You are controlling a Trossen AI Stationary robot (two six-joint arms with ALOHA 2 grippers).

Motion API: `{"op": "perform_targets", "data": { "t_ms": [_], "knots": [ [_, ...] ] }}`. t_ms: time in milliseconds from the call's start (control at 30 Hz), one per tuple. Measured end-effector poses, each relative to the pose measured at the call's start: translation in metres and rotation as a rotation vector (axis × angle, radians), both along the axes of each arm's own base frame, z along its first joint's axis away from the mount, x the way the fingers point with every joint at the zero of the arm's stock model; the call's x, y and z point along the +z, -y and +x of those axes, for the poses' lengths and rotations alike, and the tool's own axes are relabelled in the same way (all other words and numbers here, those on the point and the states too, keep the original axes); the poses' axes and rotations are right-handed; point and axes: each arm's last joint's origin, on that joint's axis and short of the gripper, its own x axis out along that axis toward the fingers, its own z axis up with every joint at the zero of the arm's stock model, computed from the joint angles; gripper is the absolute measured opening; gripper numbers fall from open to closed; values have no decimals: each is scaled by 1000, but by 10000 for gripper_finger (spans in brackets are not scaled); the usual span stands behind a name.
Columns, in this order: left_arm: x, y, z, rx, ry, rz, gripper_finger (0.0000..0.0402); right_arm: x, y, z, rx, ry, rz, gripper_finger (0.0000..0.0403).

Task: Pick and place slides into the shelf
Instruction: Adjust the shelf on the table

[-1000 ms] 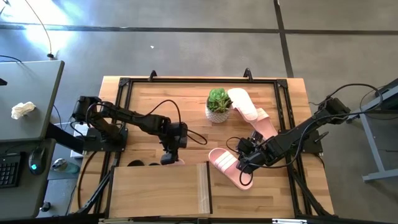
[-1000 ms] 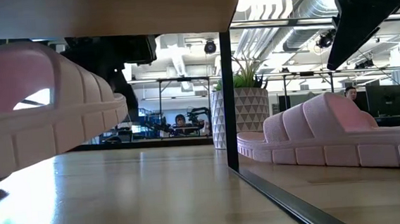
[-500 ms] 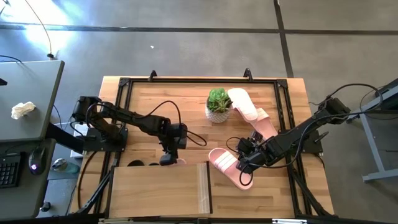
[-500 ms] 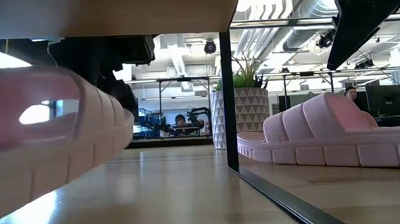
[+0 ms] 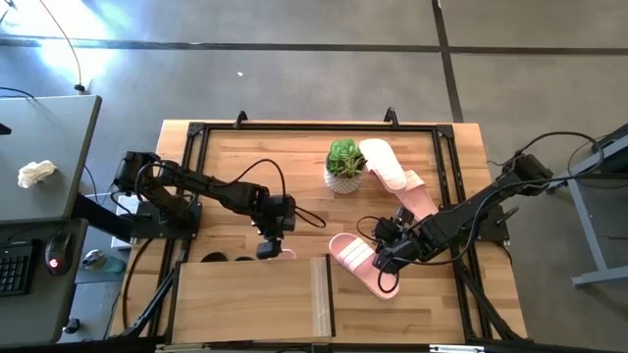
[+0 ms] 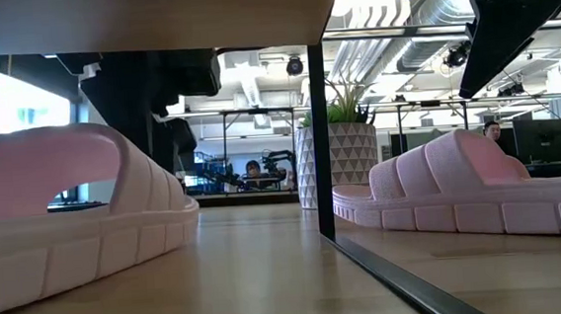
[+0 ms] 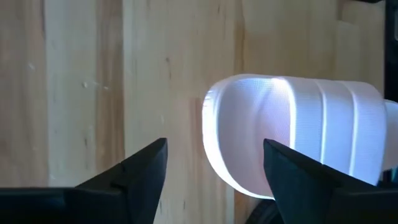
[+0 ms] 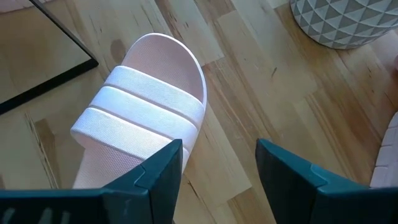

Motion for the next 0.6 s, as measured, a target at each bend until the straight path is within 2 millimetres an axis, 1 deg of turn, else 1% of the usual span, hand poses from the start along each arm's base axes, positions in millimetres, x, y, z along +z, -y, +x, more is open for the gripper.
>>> {"op": "perform_targets", "data": {
  "t_ms": [133, 233, 333, 467, 600],
  "knots": [
    [0, -8, 0, 58, -9, 3, 254, 0, 1, 1, -11, 3, 4, 192],
    [0, -21, -1, 120, -13, 0, 250, 0, 5, 5, -50, 16, 46, 192],
    [0, -36, -3, 172, -13, -17, 242, 2, 15, 15, -81, 43, 115, 184],
    [1, -56, -5, 235, 2, -24, 233, 7, 32, 35, -67, 122, 213, 150],
    [2, -68, -5, 272, 36, -53, 224, 15, 47, 53, -17, 241, 315, 106]
  ]
}}
